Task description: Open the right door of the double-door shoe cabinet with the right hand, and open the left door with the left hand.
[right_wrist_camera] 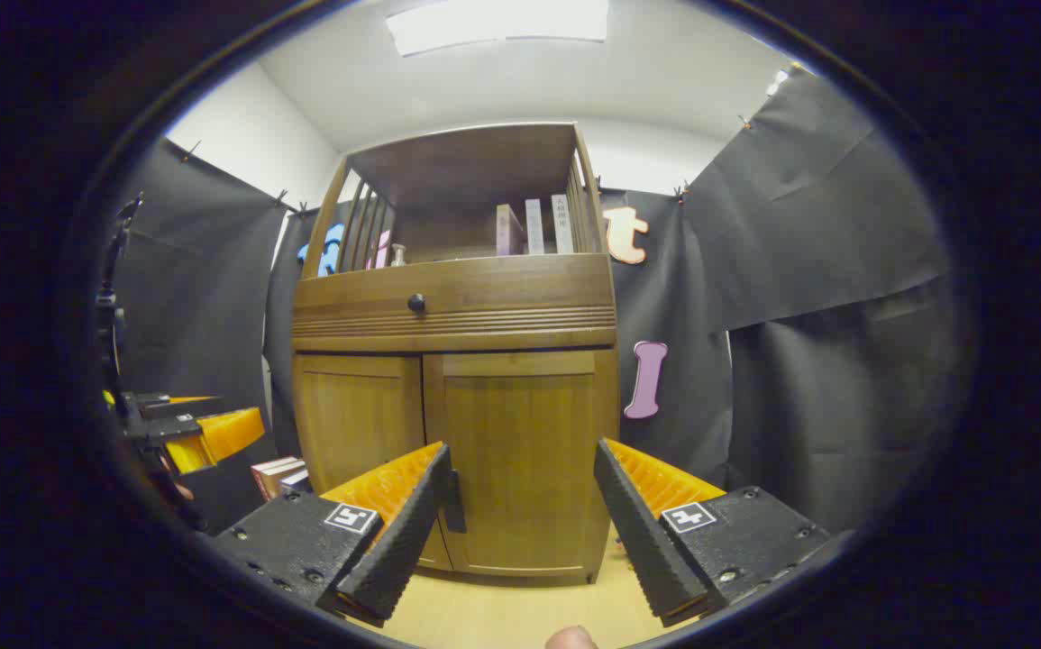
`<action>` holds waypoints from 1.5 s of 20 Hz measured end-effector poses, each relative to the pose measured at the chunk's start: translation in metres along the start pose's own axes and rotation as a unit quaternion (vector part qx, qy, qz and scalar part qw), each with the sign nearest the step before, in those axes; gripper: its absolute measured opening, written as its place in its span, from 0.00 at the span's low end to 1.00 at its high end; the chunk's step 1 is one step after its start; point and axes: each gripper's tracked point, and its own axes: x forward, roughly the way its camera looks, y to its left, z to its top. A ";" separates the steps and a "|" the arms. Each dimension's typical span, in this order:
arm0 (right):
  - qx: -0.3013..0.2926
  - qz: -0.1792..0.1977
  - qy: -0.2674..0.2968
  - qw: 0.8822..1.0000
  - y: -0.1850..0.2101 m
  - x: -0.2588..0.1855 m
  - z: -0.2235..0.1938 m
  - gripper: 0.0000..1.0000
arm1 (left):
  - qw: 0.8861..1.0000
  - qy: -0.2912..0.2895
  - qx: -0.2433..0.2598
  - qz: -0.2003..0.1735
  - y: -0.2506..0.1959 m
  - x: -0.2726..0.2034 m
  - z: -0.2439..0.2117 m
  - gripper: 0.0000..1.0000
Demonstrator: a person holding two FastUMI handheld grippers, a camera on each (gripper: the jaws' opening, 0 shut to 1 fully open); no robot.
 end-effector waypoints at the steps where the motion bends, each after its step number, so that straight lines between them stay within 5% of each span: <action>1: -0.004 0.003 0.004 1.000 -0.003 0.001 -0.001 1.00 | 1.000 0.000 -0.003 0.002 -0.001 0.000 0.001 0.93; 11: 0.008 -0.023 0.011 1.000 -0.007 0.028 -0.019 1.00 | 0.999 0.034 0.030 0.012 0.001 0.000 -0.022 0.94; 16: 0.002 0.005 0.023 1.000 0.022 0.055 -0.031 1.00 | 0.999 0.018 0.035 0.014 0.003 0.005 -0.014 1.00; 19: 0.003 0.014 0.041 0.999 0.036 0.076 -0.047 1.00 | 0.999 0.020 0.031 0.021 0.008 0.006 -0.015 0.95; 30: 0.000 0.045 0.107 0.993 0.070 0.169 -0.099 0.99 | 0.994 0.020 0.023 0.102 0.074 -0.008 -0.021 0.96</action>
